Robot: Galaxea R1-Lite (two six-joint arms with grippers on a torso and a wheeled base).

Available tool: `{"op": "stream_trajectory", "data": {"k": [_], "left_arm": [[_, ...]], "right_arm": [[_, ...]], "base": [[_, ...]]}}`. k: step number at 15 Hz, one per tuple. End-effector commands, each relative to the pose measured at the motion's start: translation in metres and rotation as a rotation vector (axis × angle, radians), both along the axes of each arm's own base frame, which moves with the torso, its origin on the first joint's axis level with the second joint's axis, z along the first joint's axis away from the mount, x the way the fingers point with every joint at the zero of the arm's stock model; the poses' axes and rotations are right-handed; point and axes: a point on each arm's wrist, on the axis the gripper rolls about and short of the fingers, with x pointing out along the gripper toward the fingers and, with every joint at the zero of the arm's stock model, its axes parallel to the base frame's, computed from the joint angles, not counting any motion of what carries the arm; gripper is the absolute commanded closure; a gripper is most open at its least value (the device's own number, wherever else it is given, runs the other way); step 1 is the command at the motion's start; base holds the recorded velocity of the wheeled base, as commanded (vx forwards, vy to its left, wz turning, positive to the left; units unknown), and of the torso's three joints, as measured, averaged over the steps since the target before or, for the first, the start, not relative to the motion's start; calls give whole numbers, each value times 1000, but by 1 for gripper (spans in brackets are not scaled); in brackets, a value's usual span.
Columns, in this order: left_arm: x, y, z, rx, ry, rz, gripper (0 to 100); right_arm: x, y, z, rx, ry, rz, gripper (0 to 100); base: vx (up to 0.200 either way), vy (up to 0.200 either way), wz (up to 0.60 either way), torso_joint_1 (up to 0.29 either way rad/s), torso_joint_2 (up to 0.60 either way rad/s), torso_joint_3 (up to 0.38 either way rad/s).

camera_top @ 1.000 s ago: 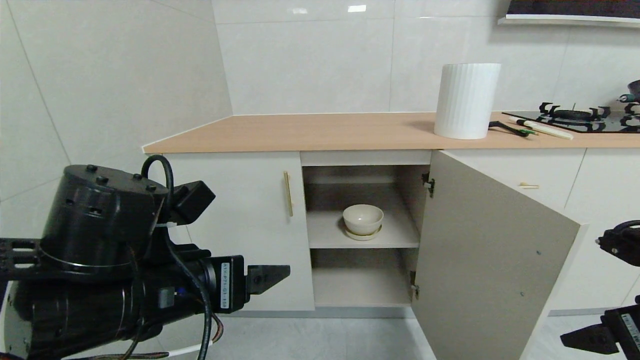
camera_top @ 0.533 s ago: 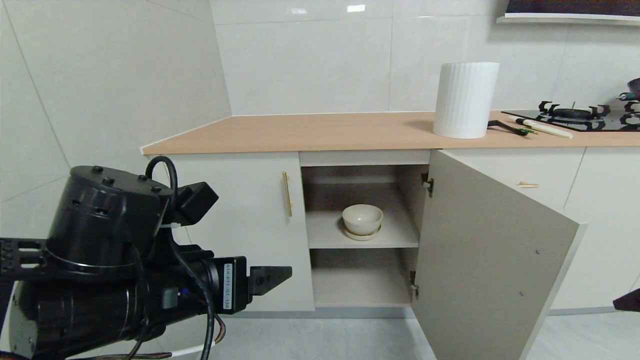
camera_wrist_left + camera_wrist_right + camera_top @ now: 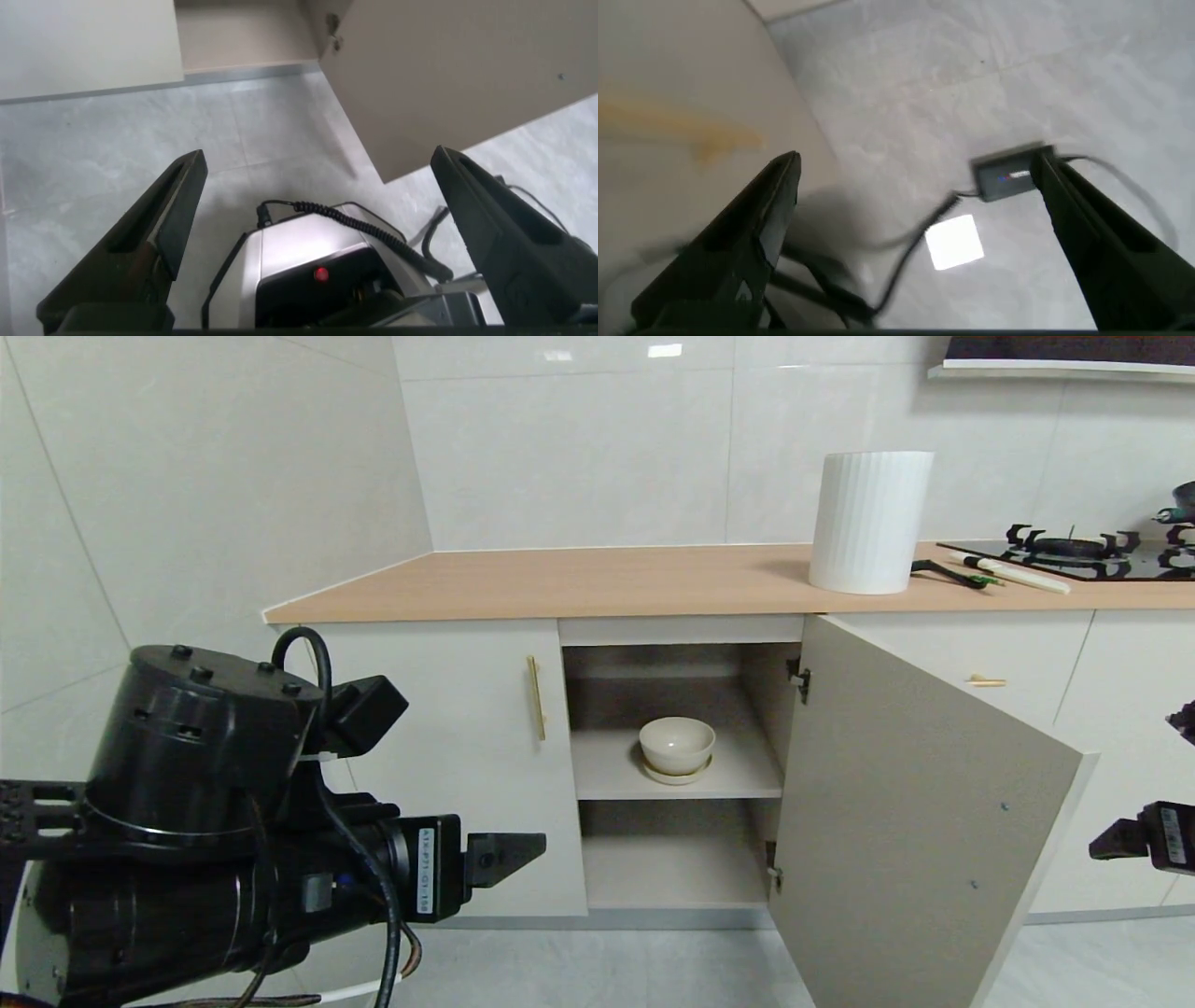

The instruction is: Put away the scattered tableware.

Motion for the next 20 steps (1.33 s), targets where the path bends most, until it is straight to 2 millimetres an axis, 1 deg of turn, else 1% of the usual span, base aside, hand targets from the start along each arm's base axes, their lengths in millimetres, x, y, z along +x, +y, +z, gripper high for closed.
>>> {"op": "stream_trajectory", "data": {"k": [1,5,8,9,11,14,15,16,17,18,20], "left_arm": [[0,0,0,1,2,1,0],[0,0,0,-1,-1,1,0],[0,0,1,-1,-3,2,0],[0,0,1,-1,-3,2,0],[-1,1,2,-5,-6,1,0],[0,0,1,-8,-2,0,0],[0,0,0,-3,4,0,0],[0,0,0,-4,3,0,0],[0,0,0,-4,3,0,0],[0,0,1,-5,-2,2,0],[-1,1,2,-6,-7,1,0]], "right_arm": [[15,5,-16,59,31,11,0],[25,18,-21,104,-8,15,0],[34,27,-33,131,-19,15,0],[36,32,-33,143,-23,16,0],[36,45,-34,157,-21,49,0],[37,70,-34,166,-17,131,0],[40,91,-35,172,-13,200,0],[49,114,-40,179,-11,268,0],[49,114,-40,179,-11,268,0],[63,141,-48,182,-23,341,0],[83,166,-57,183,-45,396,0]], "base": [[0,0,0,0,0,0],[0,0,0,0,0,0],[0,0,0,0,0,0],[0,0,0,0,0,0],[0,0,0,0,0,0],[0,0,0,0,0,0],[0,0,0,0,0,0],[0,0,0,0,0,0],[0,0,0,0,0,0],[0,0,0,0,0,0],[0,0,0,0,0,0]]}}
